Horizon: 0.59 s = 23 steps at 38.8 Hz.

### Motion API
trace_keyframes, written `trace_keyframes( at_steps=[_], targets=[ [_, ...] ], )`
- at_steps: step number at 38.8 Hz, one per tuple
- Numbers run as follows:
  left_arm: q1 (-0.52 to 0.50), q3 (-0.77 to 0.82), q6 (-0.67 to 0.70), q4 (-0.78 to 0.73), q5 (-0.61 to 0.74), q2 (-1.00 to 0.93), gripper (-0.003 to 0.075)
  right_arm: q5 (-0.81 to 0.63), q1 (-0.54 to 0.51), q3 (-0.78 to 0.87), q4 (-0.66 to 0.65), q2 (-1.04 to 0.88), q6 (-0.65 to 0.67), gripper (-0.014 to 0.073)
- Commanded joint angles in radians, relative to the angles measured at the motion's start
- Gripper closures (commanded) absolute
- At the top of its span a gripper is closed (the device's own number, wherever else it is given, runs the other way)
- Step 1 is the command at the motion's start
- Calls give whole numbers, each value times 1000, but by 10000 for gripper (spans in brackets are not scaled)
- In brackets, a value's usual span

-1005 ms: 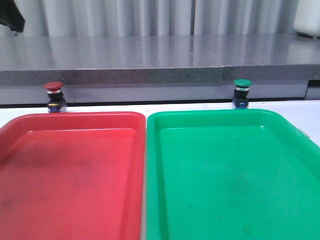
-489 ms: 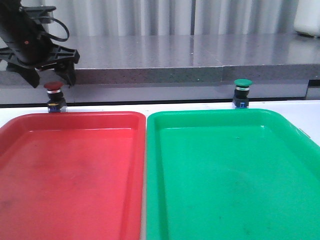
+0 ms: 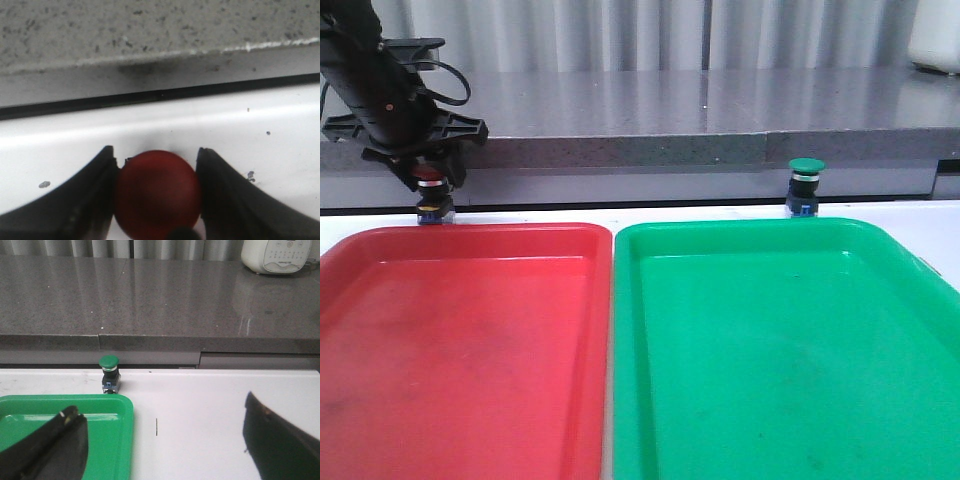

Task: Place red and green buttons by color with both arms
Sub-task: 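Lower the left gripper over the red-capped button and close on it, then lift the red button and carry it into the red tray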

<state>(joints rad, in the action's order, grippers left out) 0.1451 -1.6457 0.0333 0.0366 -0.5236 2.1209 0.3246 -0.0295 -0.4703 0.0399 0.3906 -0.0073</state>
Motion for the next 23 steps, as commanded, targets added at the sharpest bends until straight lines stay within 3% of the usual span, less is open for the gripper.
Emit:
trace_keyframes(
  at_steps=[1, 5, 12, 17, 23],
  targets=[
    [2, -32, 1, 5, 29, -75, 561, -76, -5, -33, 4, 14, -4, -49],
    [2, -32, 1, 0, 16, -117, 608, -76, -5, -33, 4, 14, -4, -49],
    [5, -5, 7, 5, -46, -241, 608, -76, -5, -33, 4, 14, -4, -49],
    [46, 181, 7, 20, -16, -407, 608, -76, -5, -33, 4, 14, -4, -49],
    [158, 493, 9, 45, 123, -591, 607, -76, -5, -33, 4, 14, -4, -49]
  ],
)
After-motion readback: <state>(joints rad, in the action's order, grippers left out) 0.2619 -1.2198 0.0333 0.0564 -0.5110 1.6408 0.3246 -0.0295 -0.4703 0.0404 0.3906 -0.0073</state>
